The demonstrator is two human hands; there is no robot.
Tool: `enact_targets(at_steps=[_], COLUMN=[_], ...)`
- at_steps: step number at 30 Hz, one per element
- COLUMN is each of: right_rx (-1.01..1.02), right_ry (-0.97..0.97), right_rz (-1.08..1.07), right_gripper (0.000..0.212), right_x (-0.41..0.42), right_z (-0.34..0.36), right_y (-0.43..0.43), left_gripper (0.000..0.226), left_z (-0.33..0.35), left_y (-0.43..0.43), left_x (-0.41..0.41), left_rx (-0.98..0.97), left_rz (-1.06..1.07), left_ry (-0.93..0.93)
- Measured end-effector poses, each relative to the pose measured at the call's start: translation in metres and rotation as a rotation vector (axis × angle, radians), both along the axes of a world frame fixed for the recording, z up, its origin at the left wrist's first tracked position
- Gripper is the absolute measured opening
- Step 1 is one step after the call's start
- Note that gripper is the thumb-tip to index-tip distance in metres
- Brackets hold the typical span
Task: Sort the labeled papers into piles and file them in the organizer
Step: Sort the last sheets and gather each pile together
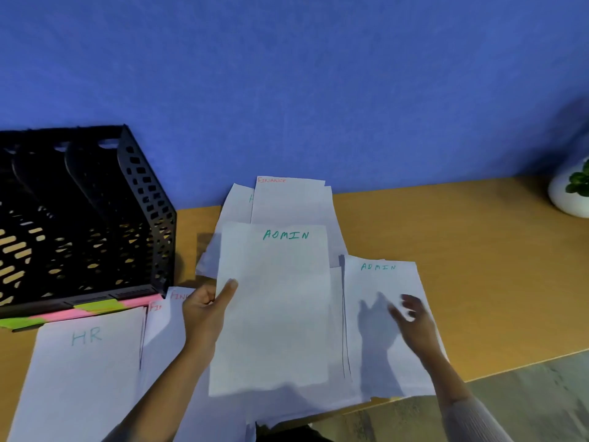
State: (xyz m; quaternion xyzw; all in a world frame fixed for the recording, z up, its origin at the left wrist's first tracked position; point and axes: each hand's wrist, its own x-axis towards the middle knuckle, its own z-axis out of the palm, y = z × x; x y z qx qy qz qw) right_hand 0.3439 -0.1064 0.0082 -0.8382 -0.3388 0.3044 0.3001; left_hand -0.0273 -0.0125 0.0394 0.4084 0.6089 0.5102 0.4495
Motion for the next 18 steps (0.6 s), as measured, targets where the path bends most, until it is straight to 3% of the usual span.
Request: enact_targets(at_steps=[3,6,10,13,18], right_rx=[-0.024,0.006,0.125,0.161,0.177], right_ry=[0.416,0.542,0.47,0.335,0.17], right_rz=[0.264,0.323,0.18,0.109,-0.034], right_gripper=[0.035,0.03,0.013,0.008,0.012], right_x=[-0.052,-0.084,-0.081,-0.047,0.034], right_z=[0.028,0.032,0.026,0.016,0.01], right_y=[0.007,0.007,0.007,0.006,0.014], left_gripper=[0.056,0.053,0.043,0.01,0.027], left_z=[-0.002,-0.005,-0.011,-0.012,-0.019], left_y=[-0.006,-0.01,-0.007,-0.004,0.007], left_x=[0.021,0.04,0.05,0.049,0.037], left_rx=[-0.029,-0.065,-0.163,-0.311,-0.392], left_rz=[-0.05,-0.053,-0.151,-0.323,-0.357], left_ry=[0.007,-0.028,-0.025,-0.091,-0.016])
